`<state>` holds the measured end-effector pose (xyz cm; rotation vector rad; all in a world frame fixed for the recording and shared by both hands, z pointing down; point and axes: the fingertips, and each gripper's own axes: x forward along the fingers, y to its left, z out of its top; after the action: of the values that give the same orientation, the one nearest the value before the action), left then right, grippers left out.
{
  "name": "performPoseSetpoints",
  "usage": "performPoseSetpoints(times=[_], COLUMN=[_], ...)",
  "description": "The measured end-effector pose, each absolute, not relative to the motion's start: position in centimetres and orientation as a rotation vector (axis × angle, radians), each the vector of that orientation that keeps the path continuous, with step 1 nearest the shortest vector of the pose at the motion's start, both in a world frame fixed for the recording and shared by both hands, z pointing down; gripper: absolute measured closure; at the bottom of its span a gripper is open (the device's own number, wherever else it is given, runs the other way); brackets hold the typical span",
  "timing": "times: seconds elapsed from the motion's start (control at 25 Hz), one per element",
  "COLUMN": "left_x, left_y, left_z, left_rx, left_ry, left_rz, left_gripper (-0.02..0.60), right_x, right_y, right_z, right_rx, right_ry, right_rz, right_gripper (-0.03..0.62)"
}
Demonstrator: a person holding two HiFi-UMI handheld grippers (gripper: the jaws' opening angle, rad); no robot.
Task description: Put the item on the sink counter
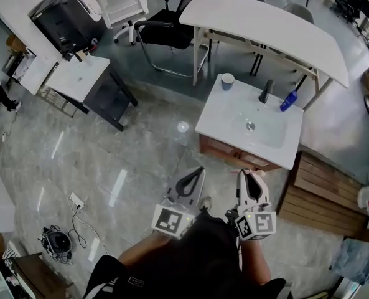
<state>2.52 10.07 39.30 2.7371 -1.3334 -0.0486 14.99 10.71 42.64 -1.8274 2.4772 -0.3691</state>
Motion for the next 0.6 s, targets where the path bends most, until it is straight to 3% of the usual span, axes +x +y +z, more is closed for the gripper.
performPoseSetpoints(times=[0.6], left_x=[3.8], left_y=[4.4], left_z=[39.9], left_rx=[2.701], left_ry=[-1.384], left_rz=[-0.059], left_gripper=[0.566], right_x=[16.5], right_y=[5.2], right_z=[43.2], right_rx=[-1.793], right_ry=[2.52], right_rz=[-0.369], right_gripper=[0.547])
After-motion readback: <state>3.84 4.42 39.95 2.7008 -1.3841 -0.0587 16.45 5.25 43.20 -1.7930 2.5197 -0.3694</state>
